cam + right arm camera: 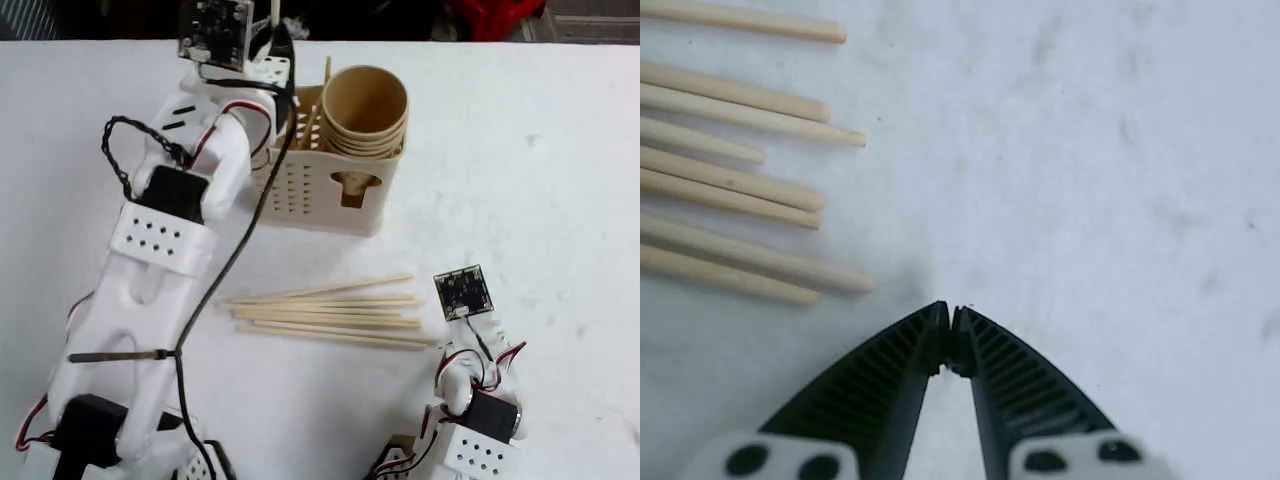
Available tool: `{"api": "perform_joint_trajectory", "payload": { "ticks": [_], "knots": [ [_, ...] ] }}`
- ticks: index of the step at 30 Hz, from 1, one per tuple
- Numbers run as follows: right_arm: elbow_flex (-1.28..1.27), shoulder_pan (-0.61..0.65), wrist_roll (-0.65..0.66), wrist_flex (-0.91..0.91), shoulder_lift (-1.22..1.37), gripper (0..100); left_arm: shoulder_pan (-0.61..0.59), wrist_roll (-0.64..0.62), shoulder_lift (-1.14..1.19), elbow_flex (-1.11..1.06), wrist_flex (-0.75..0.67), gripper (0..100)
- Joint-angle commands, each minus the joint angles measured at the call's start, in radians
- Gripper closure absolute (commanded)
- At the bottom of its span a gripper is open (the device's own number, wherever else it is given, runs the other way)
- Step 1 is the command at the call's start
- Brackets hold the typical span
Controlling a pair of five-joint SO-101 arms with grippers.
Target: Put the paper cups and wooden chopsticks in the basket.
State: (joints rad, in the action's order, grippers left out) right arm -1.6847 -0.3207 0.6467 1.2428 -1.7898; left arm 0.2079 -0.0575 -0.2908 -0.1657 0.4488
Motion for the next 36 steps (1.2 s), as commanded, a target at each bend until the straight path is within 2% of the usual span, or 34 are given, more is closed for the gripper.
{"api": "perform_joint_trajectory", "payload": {
  "ticks": [1, 9, 11, 14, 17, 20, 24, 28, 36],
  "knots": [
    [-0.006, -0.005, 0.005, 0.004, -0.008, 98.3, -0.025, -0.080, -0.007, 0.018, 0.028, 92],
    [-0.006, -0.005, 0.005, 0.004, -0.008, 98.3, -0.024, -0.092, -0.028, 0.020, 0.109, 91],
    [-0.006, -0.005, 0.005, 0.004, -0.008, 98.3, -0.021, -0.092, -0.079, 0.017, 0.192, 91],
    [-0.006, -0.005, 0.005, 0.004, -0.008, 98.3, 0.012, -0.086, -0.200, 0.015, 0.417, 91],
    [-0.006, -0.005, 0.005, 0.004, -0.008, 98.3, 0.090, 0.048, -0.312, 0.003, 0.651, 91],
    [-0.006, -0.005, 0.005, 0.004, -0.008, 98.3, 0.232, 0.213, -0.341, -0.086, 0.749, 91],
    [-0.006, -0.004, 0.005, 0.004, -0.008, 98.3, 0.361, 0.374, -0.309, -0.281, 0.733, 91],
    [-0.006, -0.005, 0.005, 0.004, -0.008, 98.3, 0.375, 0.479, -0.163, -0.394, 0.605, 91],
    [-0.006, -0.005, 0.005, 0.004, -0.008, 98.3, 0.351, 0.640, 0.351, -0.222, 0.574, 91]
  ]
}}
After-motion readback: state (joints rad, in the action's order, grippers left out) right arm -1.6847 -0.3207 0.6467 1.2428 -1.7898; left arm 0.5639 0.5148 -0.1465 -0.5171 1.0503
